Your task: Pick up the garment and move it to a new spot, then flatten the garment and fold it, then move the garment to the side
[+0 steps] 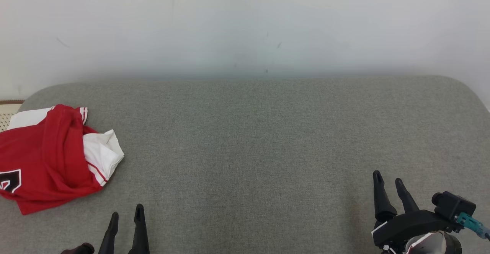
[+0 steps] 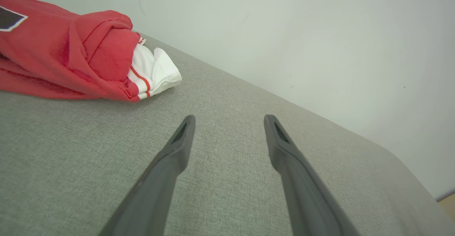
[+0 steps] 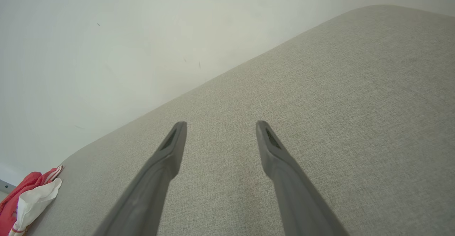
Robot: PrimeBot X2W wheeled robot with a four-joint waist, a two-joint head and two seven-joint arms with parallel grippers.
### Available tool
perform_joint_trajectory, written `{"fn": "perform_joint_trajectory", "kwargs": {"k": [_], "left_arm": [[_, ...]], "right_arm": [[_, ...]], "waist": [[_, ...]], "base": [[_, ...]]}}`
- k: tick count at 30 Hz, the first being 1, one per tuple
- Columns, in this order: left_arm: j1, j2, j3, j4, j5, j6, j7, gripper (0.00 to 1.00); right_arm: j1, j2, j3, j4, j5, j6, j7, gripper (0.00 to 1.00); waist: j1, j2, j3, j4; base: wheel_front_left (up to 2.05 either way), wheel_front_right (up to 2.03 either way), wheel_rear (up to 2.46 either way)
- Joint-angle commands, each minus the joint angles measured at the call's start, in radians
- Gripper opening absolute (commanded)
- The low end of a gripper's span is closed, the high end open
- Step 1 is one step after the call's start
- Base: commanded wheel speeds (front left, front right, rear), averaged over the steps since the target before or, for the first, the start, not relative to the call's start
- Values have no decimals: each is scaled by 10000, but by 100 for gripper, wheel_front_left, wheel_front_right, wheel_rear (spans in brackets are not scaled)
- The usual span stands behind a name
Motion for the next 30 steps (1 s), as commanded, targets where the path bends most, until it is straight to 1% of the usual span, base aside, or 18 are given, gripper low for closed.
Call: {"fn": "perform_joint_trajectory", "kwargs": {"k": [1, 13, 27, 30], "left_arm": [[58, 107, 12, -150, 281, 59, -58, 100], [275, 263, -26, -478, 1543, 437, -151, 100], [441, 477, 90, -699, 2456, 601, -244, 100], [522, 531, 122, -781, 2777, 694, -279, 100]], "right_arm": [[2, 3, 74, -169, -224, 2, -101, 100], [252, 51, 509, -564, -1674, 2, -367, 100], [498, 85, 982, -1076, -2601, 3, -527, 100], [576, 94, 1081, -1215, -2900, 3, -563, 100]], "waist": [[0, 0, -5, 1], [0, 0, -78, 23], [0, 0, -209, 15], [0, 0, -259, 6]], "base": [[0, 0, 0], [0, 0, 0], [0, 0, 0], [0, 0, 0]]}}
